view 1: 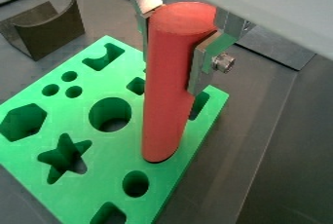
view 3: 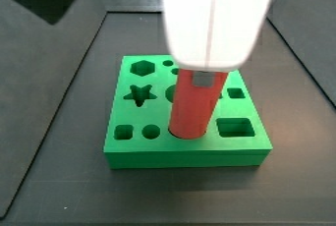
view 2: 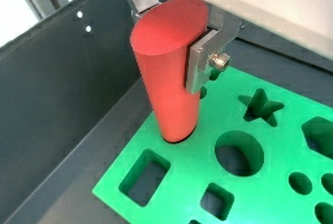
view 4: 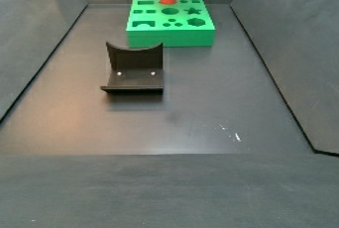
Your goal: Insert the oval object.
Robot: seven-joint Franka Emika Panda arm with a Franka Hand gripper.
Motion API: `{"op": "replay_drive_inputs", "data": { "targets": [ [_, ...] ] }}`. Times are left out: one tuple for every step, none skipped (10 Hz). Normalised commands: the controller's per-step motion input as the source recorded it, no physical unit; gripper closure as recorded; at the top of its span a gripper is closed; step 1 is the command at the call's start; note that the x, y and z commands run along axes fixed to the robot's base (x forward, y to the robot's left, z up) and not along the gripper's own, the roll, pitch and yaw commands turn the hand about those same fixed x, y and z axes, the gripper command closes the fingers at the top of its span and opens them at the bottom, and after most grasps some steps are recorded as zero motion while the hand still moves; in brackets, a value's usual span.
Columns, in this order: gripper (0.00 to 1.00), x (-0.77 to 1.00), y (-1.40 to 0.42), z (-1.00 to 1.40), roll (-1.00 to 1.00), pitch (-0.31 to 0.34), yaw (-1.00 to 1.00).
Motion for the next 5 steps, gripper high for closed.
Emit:
{"op": "replay_drive_inputs", "data": {
  "targets": [
    [1.0,0.09,0.03,-0.38,0.04,-0.019,0.01],
    [1.0,0.02,0.05,-0.37,0.03,-0.05,0.09],
    [1.0,0.0,0.07,-0.39,0.0,-0.094,0.17],
    [1.0,0.0,0.06,-0.36,0.0,-0.12,0.18],
    [1.0,-0.04,0.05,-0.34,-0.03,-0.146,0.2]
  ]
}}
